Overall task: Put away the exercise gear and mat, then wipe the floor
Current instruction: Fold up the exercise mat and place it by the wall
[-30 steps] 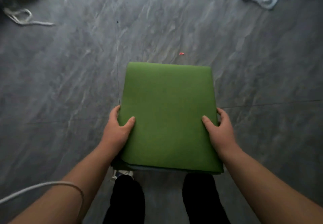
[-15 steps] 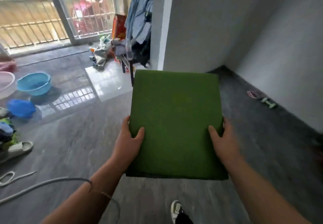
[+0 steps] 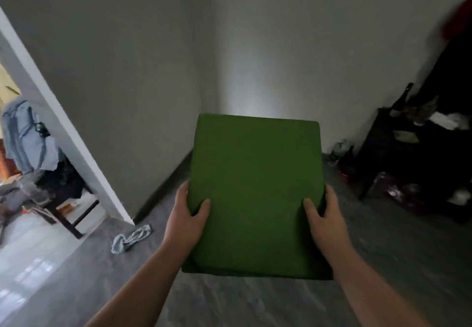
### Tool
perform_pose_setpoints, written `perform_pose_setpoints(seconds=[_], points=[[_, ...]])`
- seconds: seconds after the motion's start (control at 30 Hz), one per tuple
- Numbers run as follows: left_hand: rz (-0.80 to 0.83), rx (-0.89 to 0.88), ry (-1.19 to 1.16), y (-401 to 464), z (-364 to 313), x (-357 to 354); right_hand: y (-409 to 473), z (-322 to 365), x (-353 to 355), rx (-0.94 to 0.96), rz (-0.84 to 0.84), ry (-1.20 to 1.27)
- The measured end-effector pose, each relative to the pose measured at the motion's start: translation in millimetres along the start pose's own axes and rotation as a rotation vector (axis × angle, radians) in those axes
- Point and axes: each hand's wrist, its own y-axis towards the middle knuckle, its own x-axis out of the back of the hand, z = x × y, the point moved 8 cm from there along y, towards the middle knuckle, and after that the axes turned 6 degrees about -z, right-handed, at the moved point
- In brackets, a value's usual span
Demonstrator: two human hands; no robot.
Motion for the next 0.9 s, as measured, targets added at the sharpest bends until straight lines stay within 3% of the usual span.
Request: perform_pose_setpoints(seconds=[0.2, 0.37, 0.63, 0.9], points=[[0.101, -0.045, -0.021, 80.9, -55.7, -150.0, 135.1, -27.0, 57.3, -0.032, -0.098, 0.035], [0.092, -0.033, -0.021, 142.2, -76.2, -232.6, 235.7, -34.3, 66.2, -0.014, -0.129, 0.004], [0.074, 0.006, -0.032, 279.2, -65.1, -323.2, 389.0, -42.7, 10.2, -0.014, -0.115, 0.001], [0.148, -0.054, -0.024, 477.4, -78.8, -438.1, 584.7, -49.3, -65.3, -0.081, -0.193, 0.006]])
